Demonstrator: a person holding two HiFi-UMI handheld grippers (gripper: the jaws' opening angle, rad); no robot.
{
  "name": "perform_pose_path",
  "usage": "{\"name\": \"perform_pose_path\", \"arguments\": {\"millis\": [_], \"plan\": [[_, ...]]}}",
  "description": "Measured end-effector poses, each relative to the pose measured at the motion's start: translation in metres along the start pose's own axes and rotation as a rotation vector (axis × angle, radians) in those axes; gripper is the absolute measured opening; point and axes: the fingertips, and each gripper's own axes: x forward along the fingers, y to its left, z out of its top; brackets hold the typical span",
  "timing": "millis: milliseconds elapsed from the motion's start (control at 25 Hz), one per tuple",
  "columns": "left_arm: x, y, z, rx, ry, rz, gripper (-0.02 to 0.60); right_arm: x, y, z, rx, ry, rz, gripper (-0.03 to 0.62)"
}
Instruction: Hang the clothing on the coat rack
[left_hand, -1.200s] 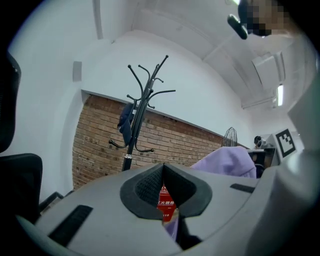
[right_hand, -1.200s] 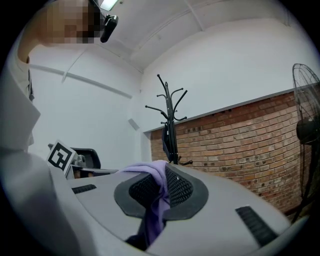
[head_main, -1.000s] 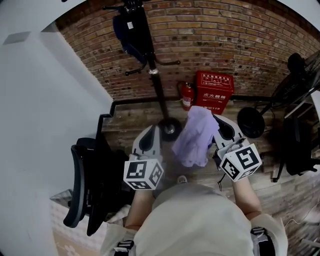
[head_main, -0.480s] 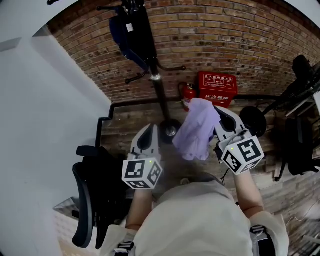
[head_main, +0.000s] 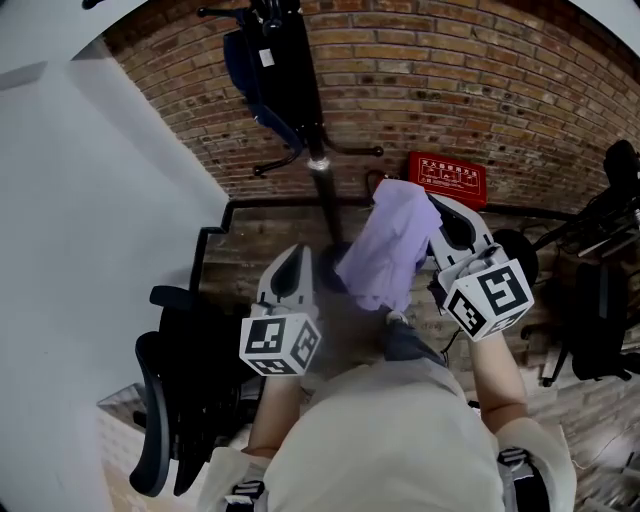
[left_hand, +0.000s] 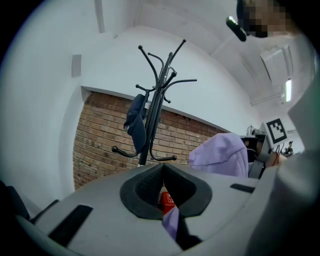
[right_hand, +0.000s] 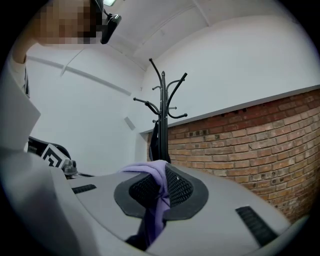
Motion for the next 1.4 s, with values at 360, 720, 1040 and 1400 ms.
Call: {"name": "perform_pose_path", "arguments": {"millis": [360, 720, 1040, 1400], "plan": [[0.039, -0.001, 0.011, -0.012, -0.034, 0.1, 0.005, 0.044, -0.033, 0.013, -0.039, -0.003, 0.112, 0.014], [0.062, -0.007, 0.011, -0.031, -0.053, 0.201, 0.005, 0.073, -0.067, 0.014, -0.025, -0.001, 0.197, 0.014], [0.066, -0.006, 0.009, -0.036, -0.077, 0.297, 0.005, 0.096, -0.075, 0.003, -0.02, 0.026, 0.305, 0.014], [0.062, -0.003, 0.007, -0.037, -0.088, 0.392, 0.005, 0.122, -0.072, -0.012, -0.016, 0.058, 0.404, 0.014]]}}
